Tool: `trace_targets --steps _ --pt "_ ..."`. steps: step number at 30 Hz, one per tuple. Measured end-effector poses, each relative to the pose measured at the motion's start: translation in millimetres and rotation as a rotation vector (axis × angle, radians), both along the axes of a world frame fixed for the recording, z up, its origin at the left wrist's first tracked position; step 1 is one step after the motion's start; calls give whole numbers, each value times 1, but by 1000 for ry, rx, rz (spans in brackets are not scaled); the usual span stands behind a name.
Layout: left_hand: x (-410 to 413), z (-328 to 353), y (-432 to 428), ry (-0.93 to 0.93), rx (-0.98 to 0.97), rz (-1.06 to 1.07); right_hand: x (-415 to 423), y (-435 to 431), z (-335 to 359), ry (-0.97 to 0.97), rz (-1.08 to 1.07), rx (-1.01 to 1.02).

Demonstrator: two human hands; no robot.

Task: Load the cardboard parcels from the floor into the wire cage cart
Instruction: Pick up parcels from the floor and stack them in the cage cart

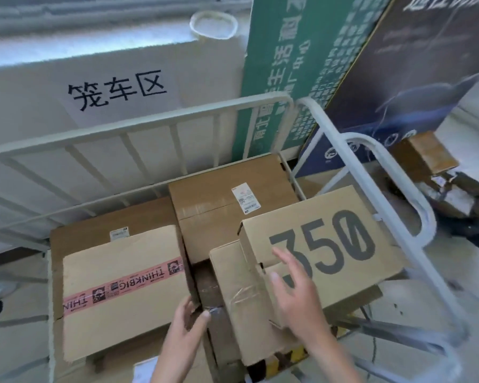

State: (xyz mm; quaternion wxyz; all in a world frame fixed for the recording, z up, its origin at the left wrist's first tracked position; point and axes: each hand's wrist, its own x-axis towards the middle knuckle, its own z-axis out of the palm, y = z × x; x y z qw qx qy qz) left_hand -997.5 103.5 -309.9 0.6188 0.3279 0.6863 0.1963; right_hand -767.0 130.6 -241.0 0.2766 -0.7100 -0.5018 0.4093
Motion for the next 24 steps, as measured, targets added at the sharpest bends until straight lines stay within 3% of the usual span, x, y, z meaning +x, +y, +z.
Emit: trace_targets --steps 6,10,14,17,21,24 --pt "118 28 38 -95 -35 -42 191 30 -18 -430 -293 -97" --pt "150 13 65 -129 -65 -4 242 46 -44 -416 -276 -246" --pt "166 1 80 -178 -47 32 243 53 -62 -557 -180 -369" --pt "161 8 78 -192 -22 45 229 47 -44 -487 -256 -400" --pt "114 35 53 -196 13 17 196 13 -6 -445 -281 -215" --pt "61 61 22 -201 44 74 150 3 18 -368 -214 -193"
